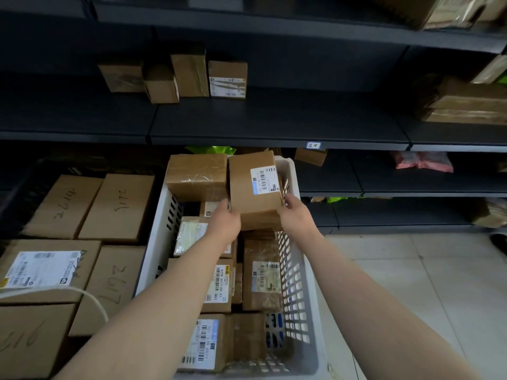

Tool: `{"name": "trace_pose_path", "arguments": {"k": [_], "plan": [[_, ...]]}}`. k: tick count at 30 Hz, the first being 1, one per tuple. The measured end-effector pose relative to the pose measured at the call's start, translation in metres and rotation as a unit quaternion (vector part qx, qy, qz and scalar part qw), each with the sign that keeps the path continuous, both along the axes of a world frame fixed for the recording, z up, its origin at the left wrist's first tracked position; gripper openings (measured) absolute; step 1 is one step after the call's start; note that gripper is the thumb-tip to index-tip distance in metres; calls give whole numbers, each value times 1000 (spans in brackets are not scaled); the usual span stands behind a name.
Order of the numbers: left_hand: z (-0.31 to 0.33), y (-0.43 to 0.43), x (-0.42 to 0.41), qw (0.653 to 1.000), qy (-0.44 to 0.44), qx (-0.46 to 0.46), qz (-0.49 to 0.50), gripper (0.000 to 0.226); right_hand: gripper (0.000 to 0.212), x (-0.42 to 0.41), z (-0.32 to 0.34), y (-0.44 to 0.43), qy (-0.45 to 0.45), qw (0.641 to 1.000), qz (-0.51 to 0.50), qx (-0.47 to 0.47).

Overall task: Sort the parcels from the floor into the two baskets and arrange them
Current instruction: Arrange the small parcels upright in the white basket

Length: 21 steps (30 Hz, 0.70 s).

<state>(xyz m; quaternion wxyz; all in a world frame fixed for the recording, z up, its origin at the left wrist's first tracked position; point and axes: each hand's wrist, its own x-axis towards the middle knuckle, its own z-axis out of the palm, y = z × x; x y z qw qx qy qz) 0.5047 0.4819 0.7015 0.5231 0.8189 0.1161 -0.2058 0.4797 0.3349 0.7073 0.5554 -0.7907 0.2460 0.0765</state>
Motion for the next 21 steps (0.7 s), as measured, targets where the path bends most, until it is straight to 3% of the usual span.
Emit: {"name": "trace_pose_path", "arguments": {"k": [4, 9, 16, 21], "plan": [[1, 5, 1, 996, 19, -70, 46, 14, 37, -4, 12, 3, 40, 998, -40, -10], [-7, 20, -29, 1000, -21, 18, 14, 38, 40, -41, 29, 1, 70, 997, 0, -33], [-4, 34, -79, 998, -25, 45, -41, 26, 28, -78, 31, 2, 98, 980, 82, -152], [-15, 36, -86, 992, -21, 96, -78, 28, 20, -87, 21, 5, 151, 972, 101, -150]]}}
